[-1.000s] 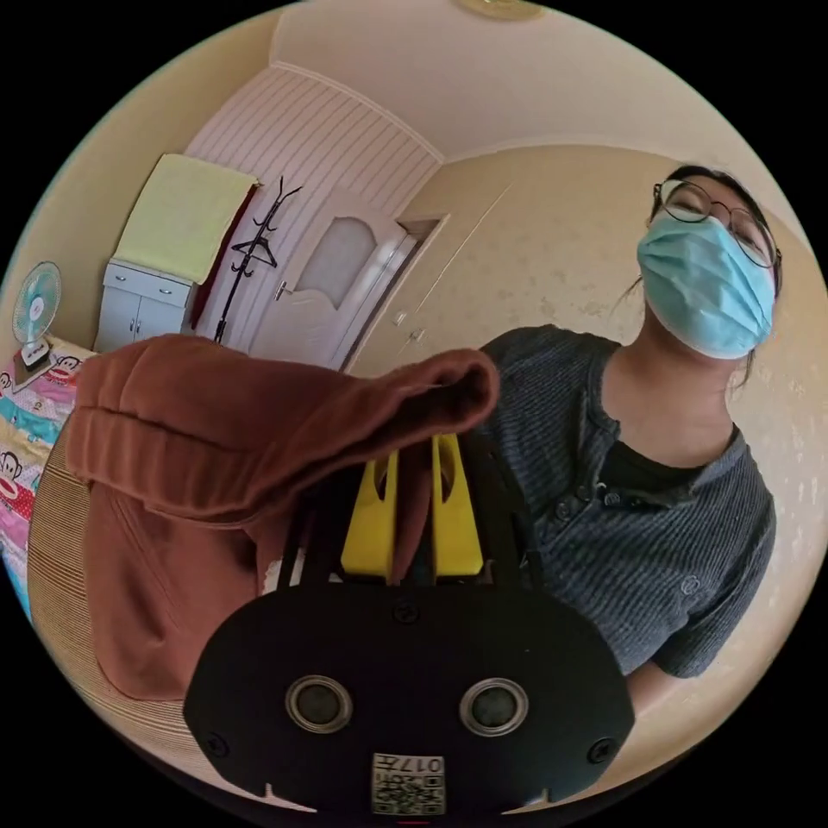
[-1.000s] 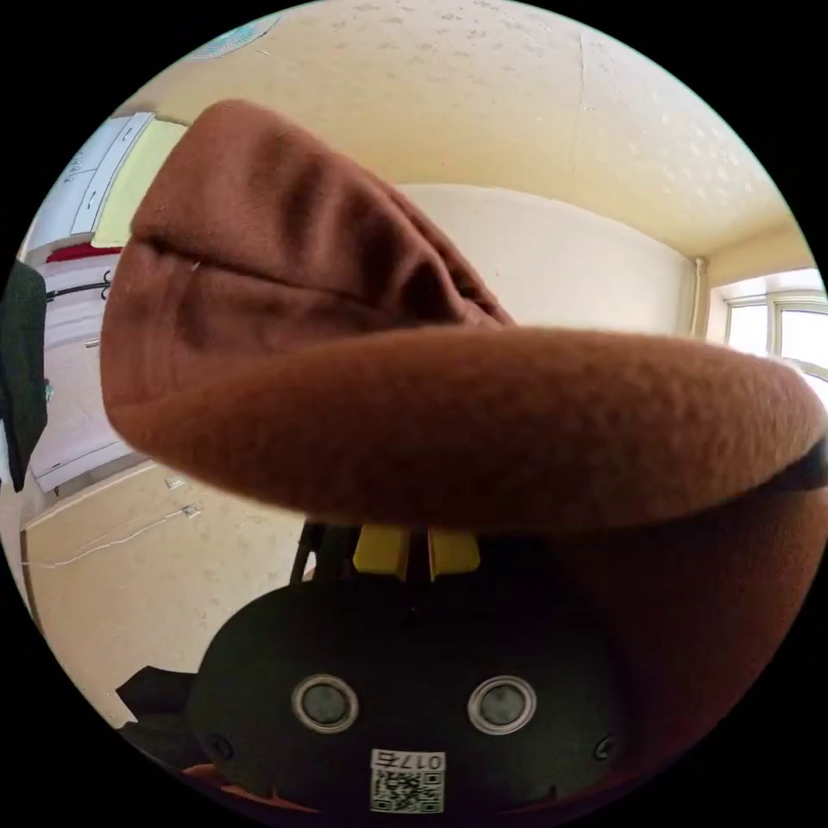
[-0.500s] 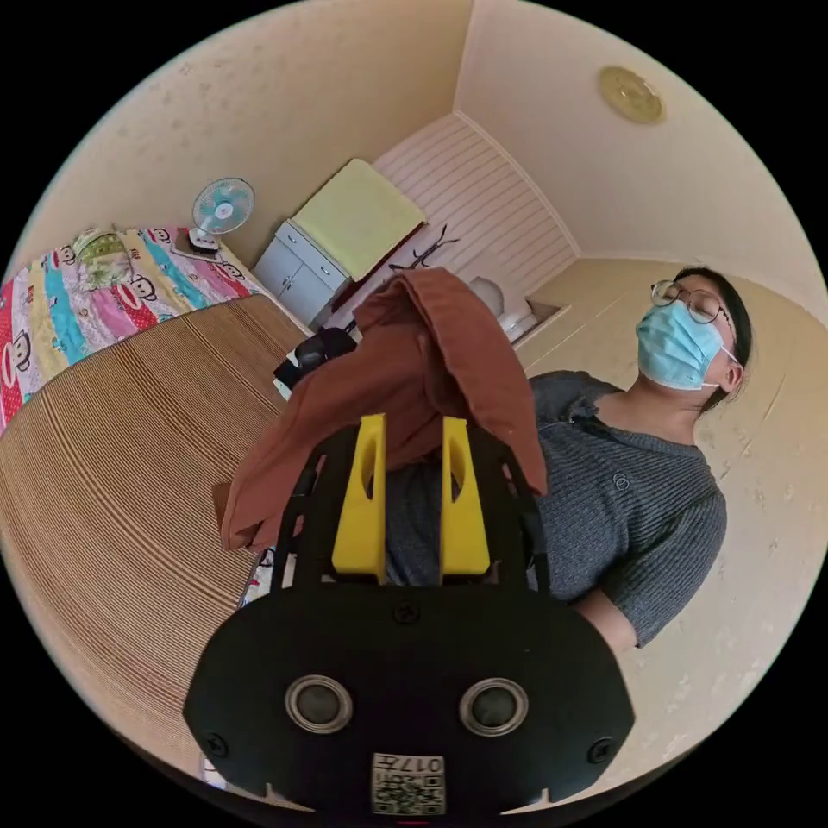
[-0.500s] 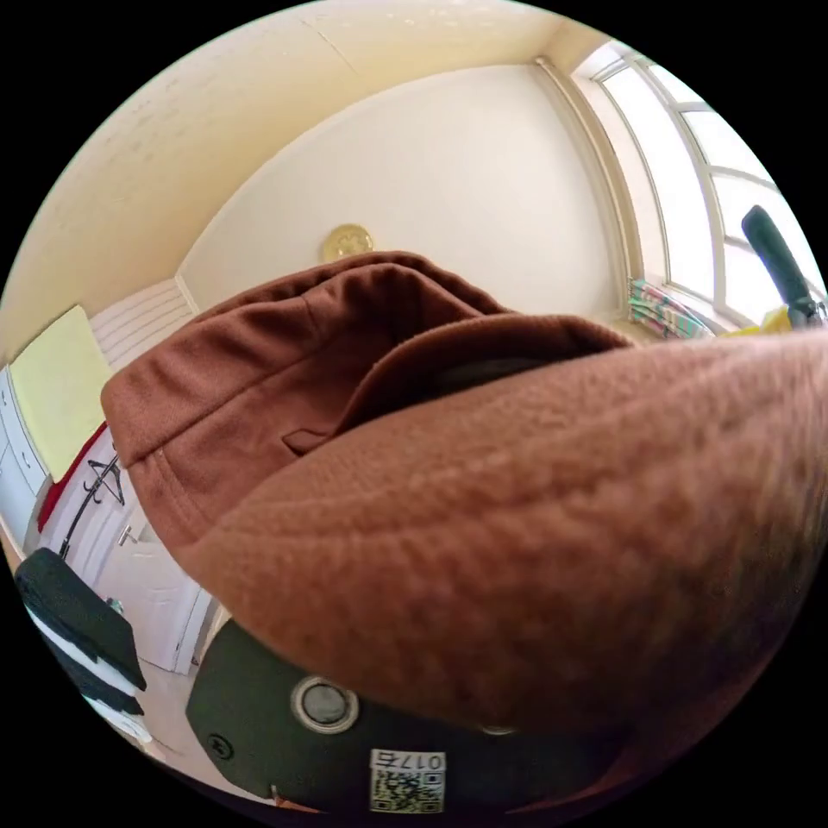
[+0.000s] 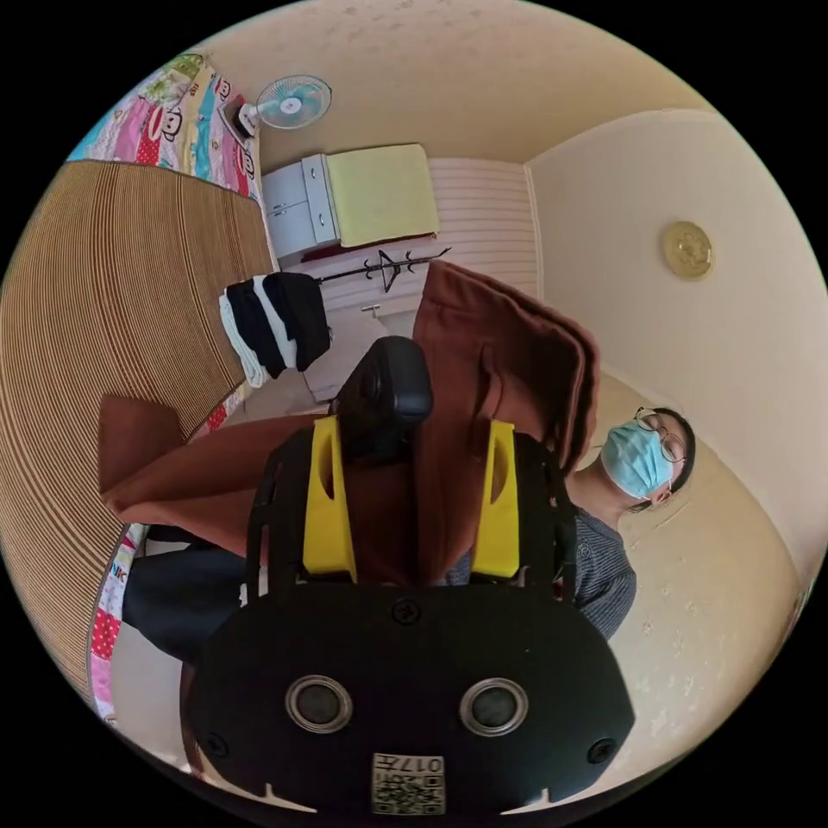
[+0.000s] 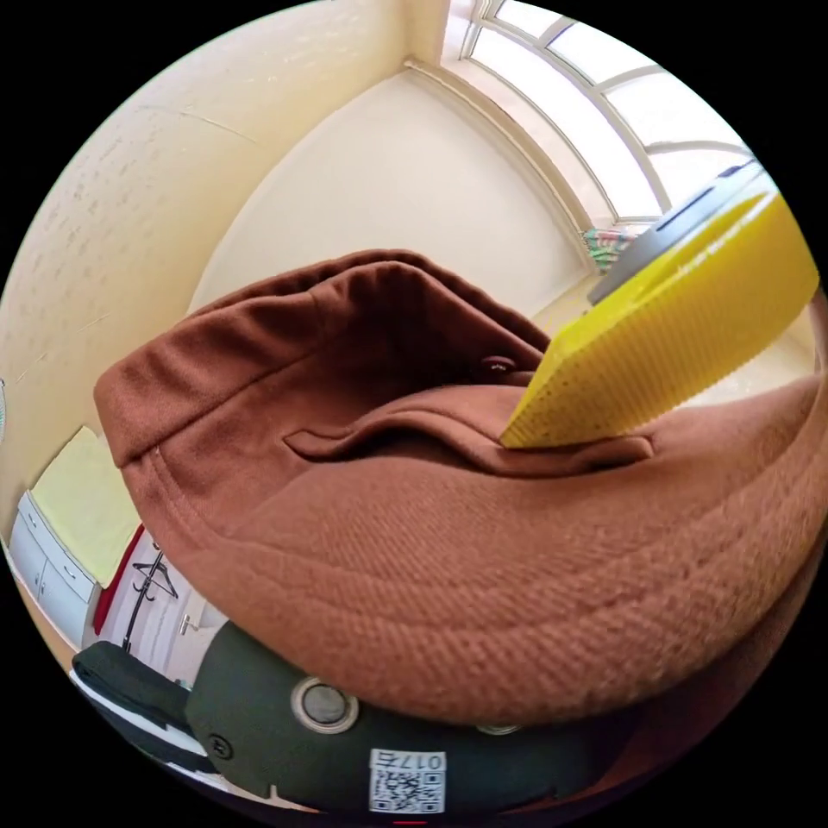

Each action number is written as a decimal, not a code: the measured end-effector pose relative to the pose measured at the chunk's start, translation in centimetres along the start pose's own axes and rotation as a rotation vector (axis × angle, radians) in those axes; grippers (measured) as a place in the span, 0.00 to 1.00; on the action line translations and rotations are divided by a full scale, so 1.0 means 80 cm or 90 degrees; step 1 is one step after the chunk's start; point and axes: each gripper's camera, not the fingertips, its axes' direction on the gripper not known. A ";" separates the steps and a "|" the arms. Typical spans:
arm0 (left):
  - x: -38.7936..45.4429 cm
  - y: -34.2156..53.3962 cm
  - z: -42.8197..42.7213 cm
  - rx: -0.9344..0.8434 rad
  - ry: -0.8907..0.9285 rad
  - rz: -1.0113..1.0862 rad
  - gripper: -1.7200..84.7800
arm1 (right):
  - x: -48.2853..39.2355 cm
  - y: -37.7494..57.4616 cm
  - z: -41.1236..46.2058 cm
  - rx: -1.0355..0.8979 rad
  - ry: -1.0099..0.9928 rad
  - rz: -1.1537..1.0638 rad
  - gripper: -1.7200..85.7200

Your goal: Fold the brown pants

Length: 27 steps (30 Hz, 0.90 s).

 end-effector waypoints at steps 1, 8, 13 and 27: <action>0.004 0.003 -0.002 0.000 -0.013 0.005 0.27 | -0.002 0.002 -0.002 0.001 0.005 -0.005 0.07; 0.050 0.042 -0.028 0.051 0.150 0.202 0.05 | -0.037 0.032 -0.029 0.029 0.107 -0.113 0.04; 0.102 0.072 -0.022 0.084 0.107 0.323 0.02 | -0.035 0.047 -0.044 0.037 0.117 -0.177 0.04; 0.244 0.036 0.117 0.107 0.044 0.522 0.02 | 0.091 0.075 -0.173 0.259 0.272 -0.059 0.03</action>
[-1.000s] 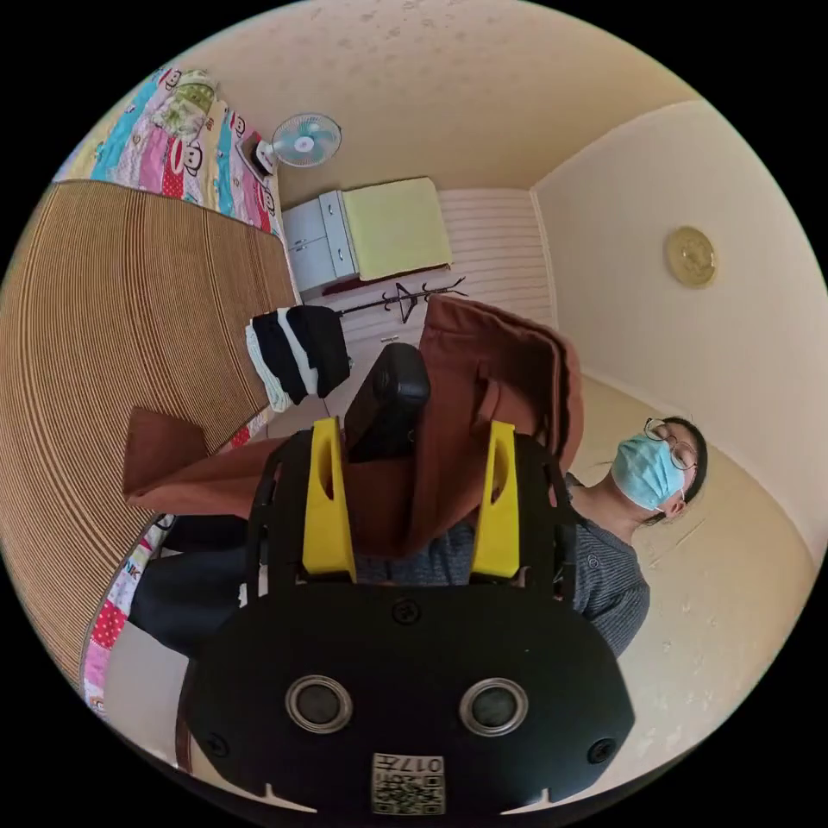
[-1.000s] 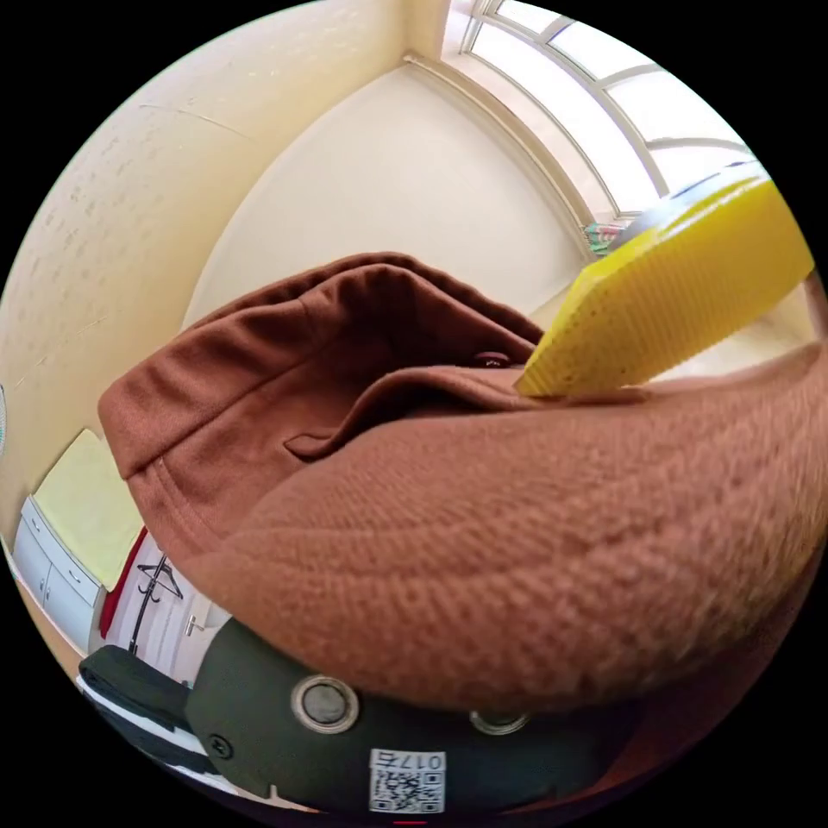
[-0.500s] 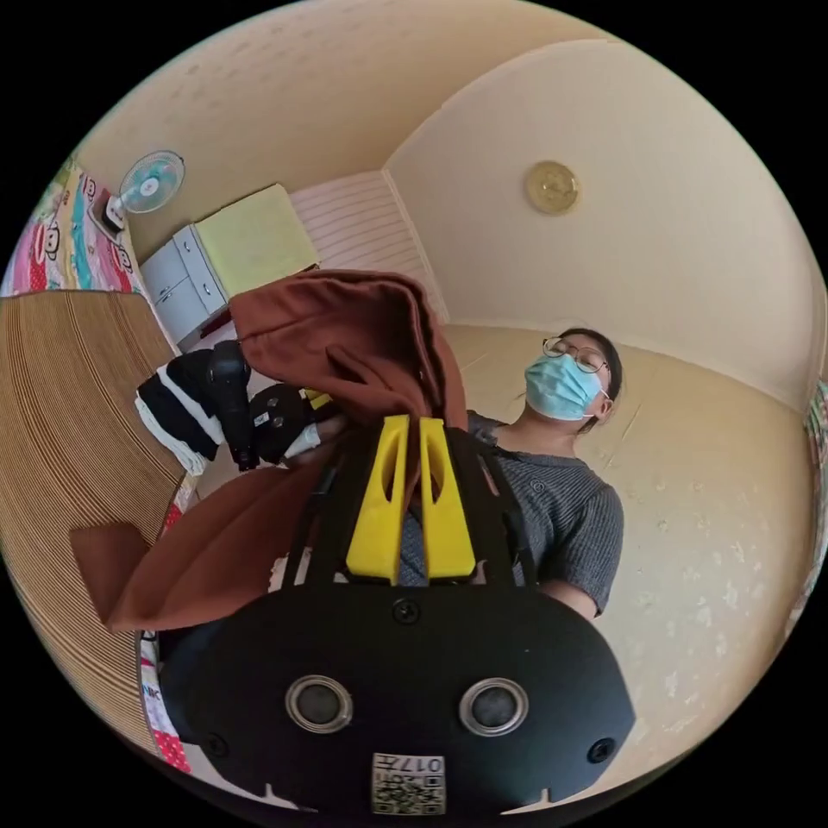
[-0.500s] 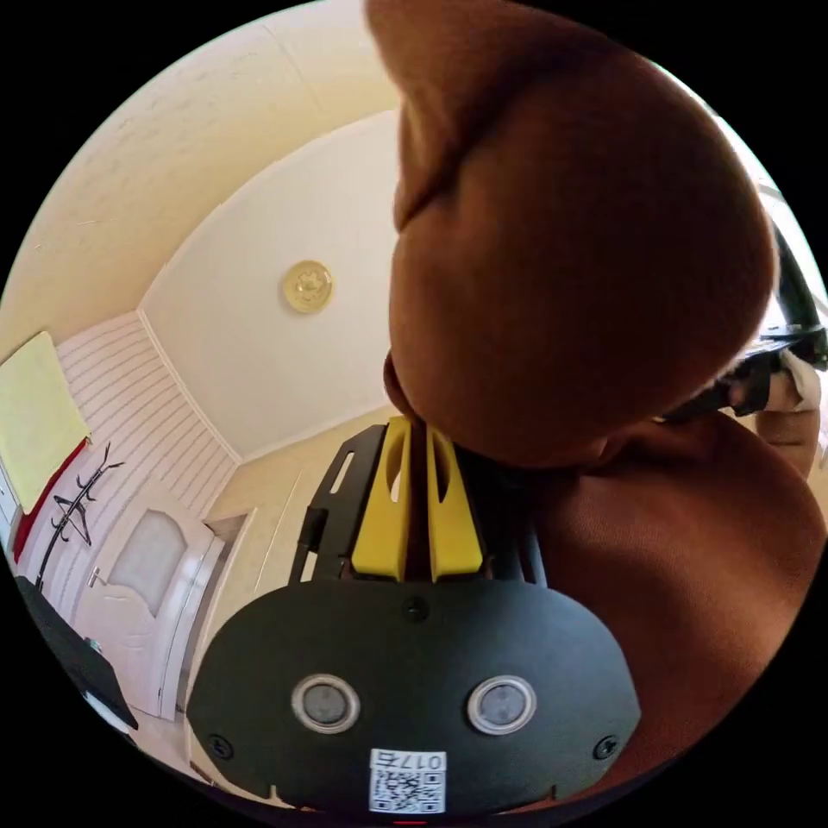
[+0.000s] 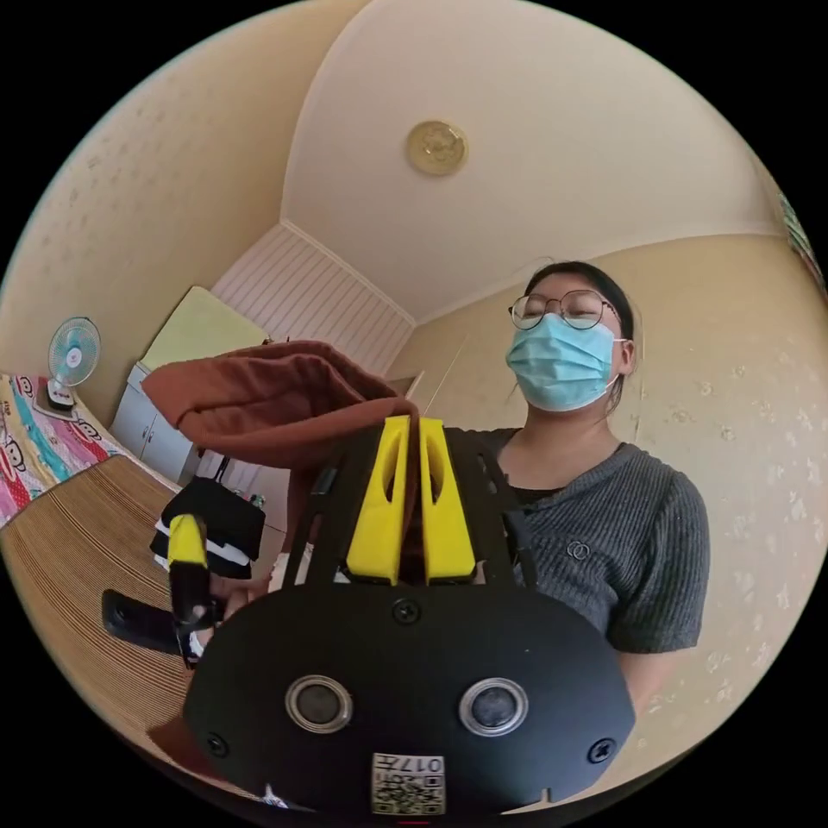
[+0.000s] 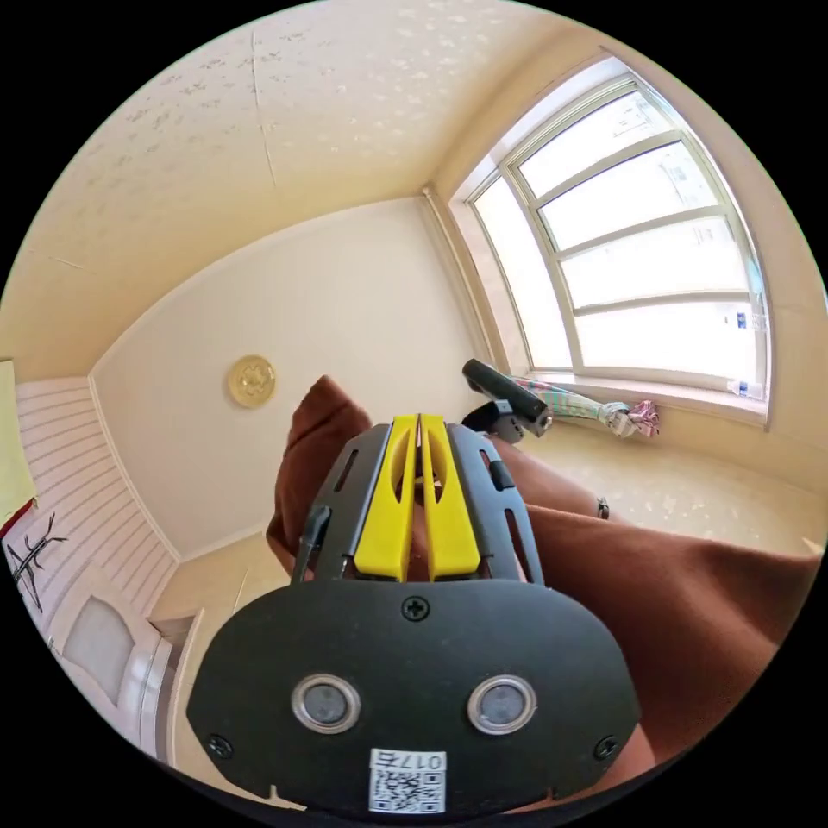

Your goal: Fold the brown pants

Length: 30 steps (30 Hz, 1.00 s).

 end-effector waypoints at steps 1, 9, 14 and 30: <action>-0.002 -0.008 0.017 -0.027 -0.031 0.000 0.02 | 0.012 0.002 0.006 -0.015 0.008 0.013 0.03; -0.030 -0.003 0.048 -0.183 -0.395 -0.159 0.07 | 0.163 0.058 0.084 -0.194 0.445 0.274 0.02; -0.040 0.010 0.014 -0.212 -0.515 -0.284 0.07 | 0.235 0.087 0.128 -0.287 0.589 0.320 0.02; -0.160 0.117 -0.063 -0.135 -0.143 -0.727 0.27 | 0.477 0.207 0.328 -0.777 1.057 0.318 0.02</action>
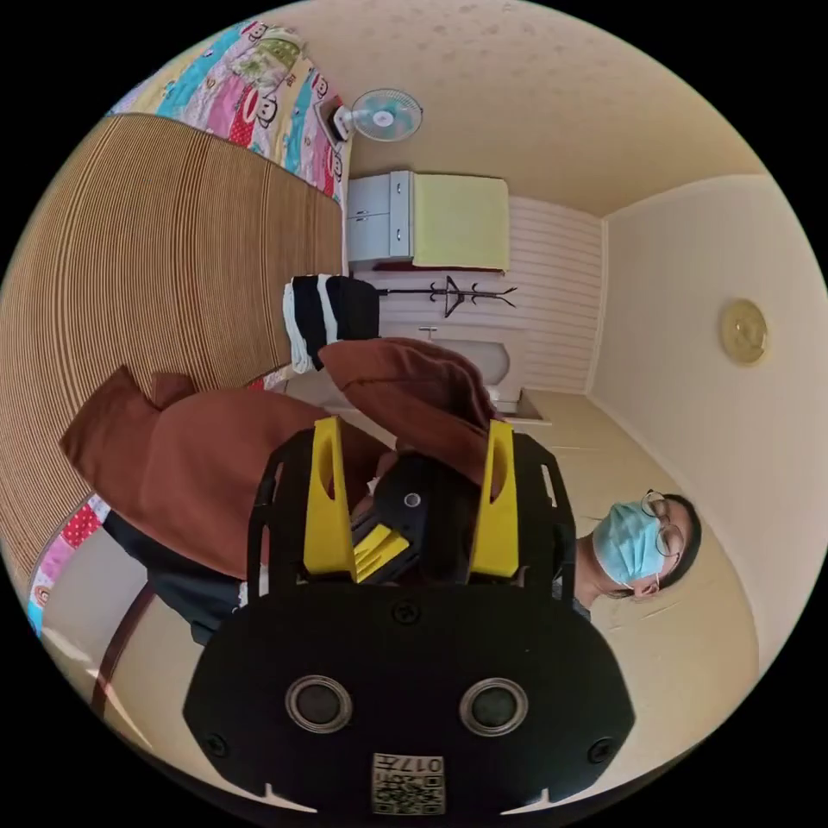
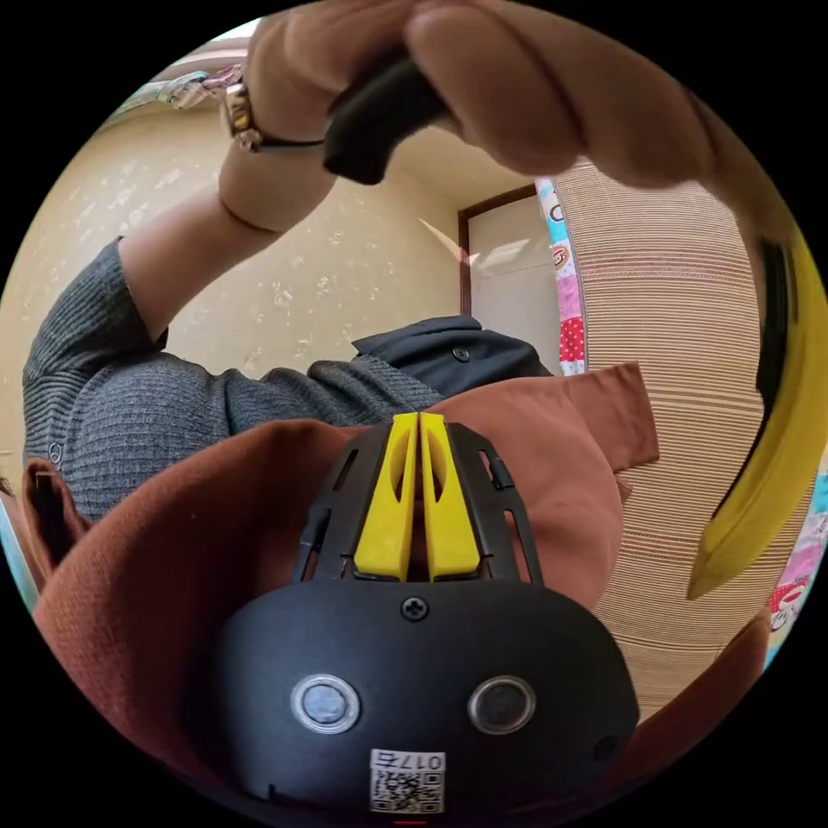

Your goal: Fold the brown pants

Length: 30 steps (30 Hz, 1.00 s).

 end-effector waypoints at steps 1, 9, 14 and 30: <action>-0.011 -0.005 0.014 -0.033 0.047 -0.022 0.26 | -0.007 -0.006 0.004 -0.007 0.009 -0.003 0.02; 0.057 0.017 0.013 -0.009 0.145 0.215 0.04 | -0.047 -0.024 0.046 0.036 0.029 0.069 0.02; 0.201 0.108 -0.010 0.100 0.062 0.536 0.02 | -0.012 0.010 0.045 0.187 -0.098 0.182 0.02; 0.329 0.390 0.136 0.770 -0.384 0.753 0.01 | -0.363 0.314 0.116 1.004 0.277 0.097 0.10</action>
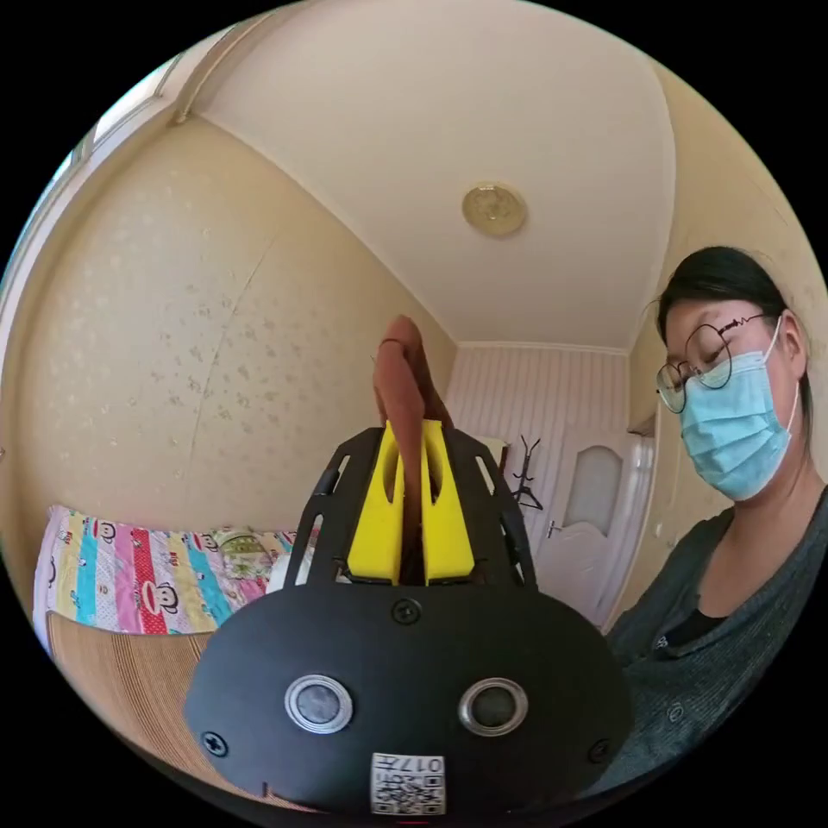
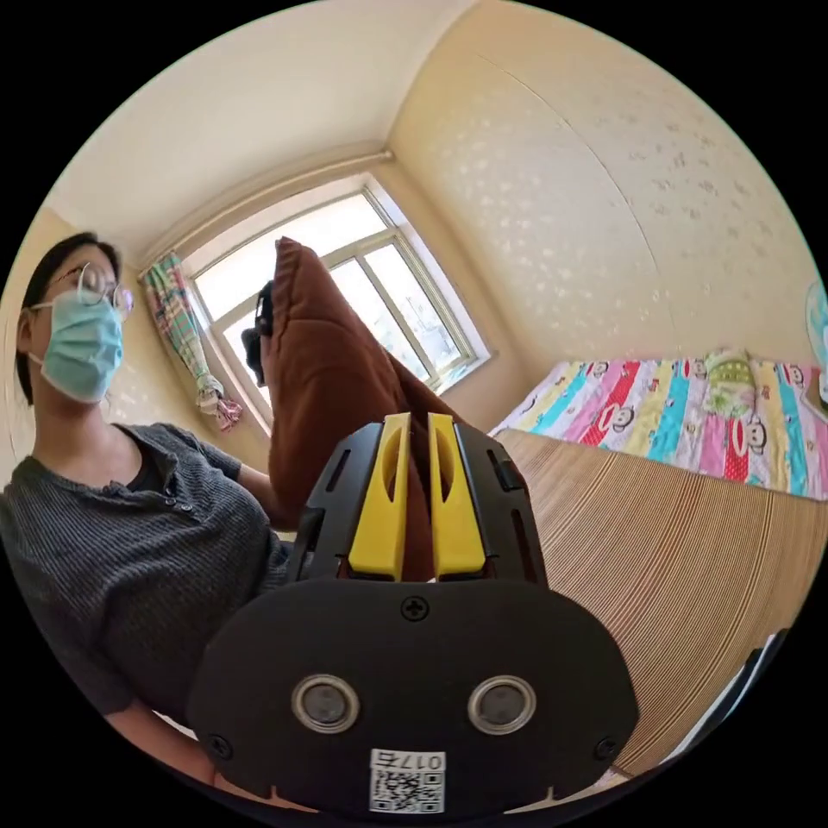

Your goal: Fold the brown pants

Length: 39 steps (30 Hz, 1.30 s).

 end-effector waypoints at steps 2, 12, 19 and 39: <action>0.028 -0.007 0.004 0.009 -0.087 0.033 0.01 | -0.052 0.017 -0.004 0.032 0.003 -0.040 0.14; 0.103 -0.030 0.022 0.062 -0.159 -0.002 0.01 | -0.247 0.051 0.106 -0.070 0.402 -0.211 0.24; 0.134 -0.044 -0.015 0.062 -0.188 0.029 0.01 | -0.268 0.005 0.122 0.034 0.613 -0.225 0.10; 0.155 -0.167 -0.150 0.119 -0.182 0.248 0.01 | -0.488 -0.286 -0.131 0.473 0.456 -0.321 0.06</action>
